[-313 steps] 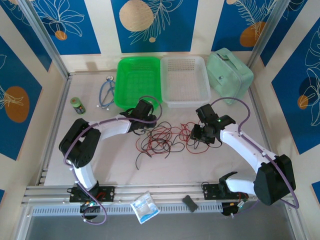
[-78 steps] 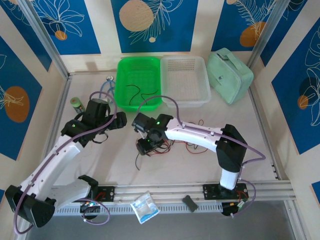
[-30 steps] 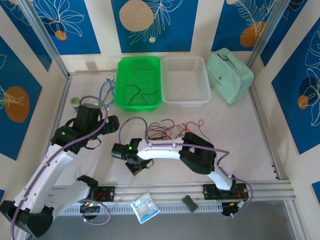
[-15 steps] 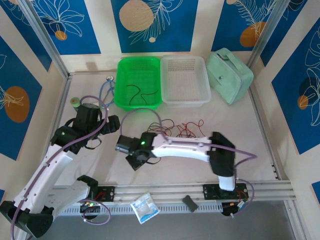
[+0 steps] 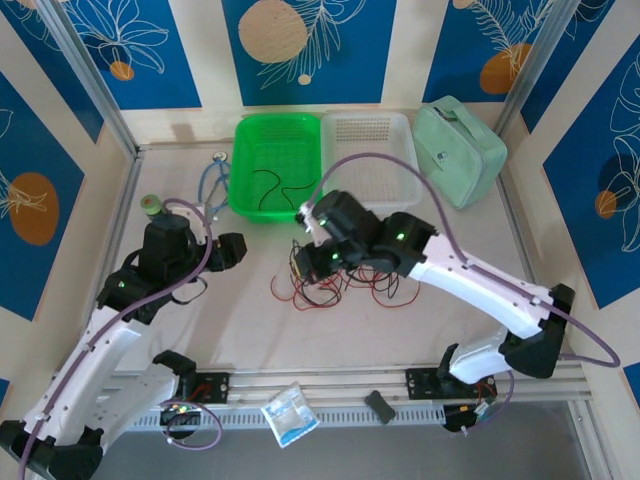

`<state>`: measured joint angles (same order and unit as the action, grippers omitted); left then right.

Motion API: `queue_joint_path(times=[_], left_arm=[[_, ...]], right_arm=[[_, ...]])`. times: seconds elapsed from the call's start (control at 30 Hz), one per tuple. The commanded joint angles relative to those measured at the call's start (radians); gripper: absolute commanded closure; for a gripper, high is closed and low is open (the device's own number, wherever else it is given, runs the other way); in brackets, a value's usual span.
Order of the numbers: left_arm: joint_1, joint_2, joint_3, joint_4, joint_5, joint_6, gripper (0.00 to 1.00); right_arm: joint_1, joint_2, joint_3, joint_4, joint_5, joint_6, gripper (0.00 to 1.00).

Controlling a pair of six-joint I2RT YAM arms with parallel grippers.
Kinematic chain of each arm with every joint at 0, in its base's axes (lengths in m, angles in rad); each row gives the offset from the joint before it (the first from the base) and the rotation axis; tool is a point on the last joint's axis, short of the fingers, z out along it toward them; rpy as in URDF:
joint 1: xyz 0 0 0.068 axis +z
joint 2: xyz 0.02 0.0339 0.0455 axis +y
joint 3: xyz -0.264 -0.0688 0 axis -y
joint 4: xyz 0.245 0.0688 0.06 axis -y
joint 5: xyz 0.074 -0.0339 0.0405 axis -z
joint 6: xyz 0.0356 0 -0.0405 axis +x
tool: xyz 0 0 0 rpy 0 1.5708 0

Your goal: Untangle the cables

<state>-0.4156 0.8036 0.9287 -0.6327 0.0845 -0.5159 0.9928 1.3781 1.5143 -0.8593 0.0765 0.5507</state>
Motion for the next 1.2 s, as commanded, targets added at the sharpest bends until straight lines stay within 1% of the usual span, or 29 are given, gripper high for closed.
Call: queue_joint_path(times=[0.0, 0.2, 0.3, 0.43, 0.5, 0.6, 0.7, 0.87, 0.93, 1.1, 1.17], left_arm=[[-0.015, -0.020, -0.053, 0.112, 0.107, 0.013, 0.34], [-0.098, -0.004, -0.165, 0.262, 0.132, -0.005, 0.35], [-0.176, 0.029, -0.220, 0.335, 0.113, -0.007, 0.35], [-0.294, 0.111, -0.273, 0.468, 0.048, 0.011, 0.34], [-0.328, 0.177, -0.278, 0.526, 0.002, 0.019, 0.34], [-0.368, 0.271, -0.271, 0.586, -0.119, 0.041, 0.37], [-0.378, 0.326, -0.269, 0.637, -0.242, 0.063, 0.38], [-0.379, 0.373, -0.299, 0.742, -0.363, 0.119, 0.38], [-0.379, 0.393, -0.307, 0.795, -0.366, 0.140, 0.37], [-0.378, 0.459, -0.308, 0.922, -0.317, 0.162, 0.37], [-0.378, 0.493, -0.307, 0.960, -0.315, 0.159, 0.40]], right_arm=[[-0.054, -0.065, 0.006, 0.031, -0.154, 0.017, 1.00], [-0.106, -0.115, 0.011, 0.039, -0.206, 0.041, 1.00], [-0.114, -0.127, 0.006, 0.047, -0.209, 0.053, 1.00], [-0.125, -0.143, 0.012, 0.059, -0.219, 0.066, 1.00], [-0.130, -0.151, 0.022, 0.062, -0.228, 0.070, 1.00], [-0.136, -0.160, 0.035, 0.064, -0.238, 0.073, 1.00], [-0.141, -0.173, 0.034, 0.063, -0.242, 0.078, 1.00], [-0.144, -0.197, 0.029, 0.063, -0.244, 0.090, 1.00], [-0.147, -0.204, 0.031, 0.062, -0.248, 0.095, 1.00], [-0.149, -0.225, 0.043, 0.059, -0.252, 0.106, 1.00], [-0.149, -0.238, 0.050, 0.053, -0.246, 0.109, 1.00]])
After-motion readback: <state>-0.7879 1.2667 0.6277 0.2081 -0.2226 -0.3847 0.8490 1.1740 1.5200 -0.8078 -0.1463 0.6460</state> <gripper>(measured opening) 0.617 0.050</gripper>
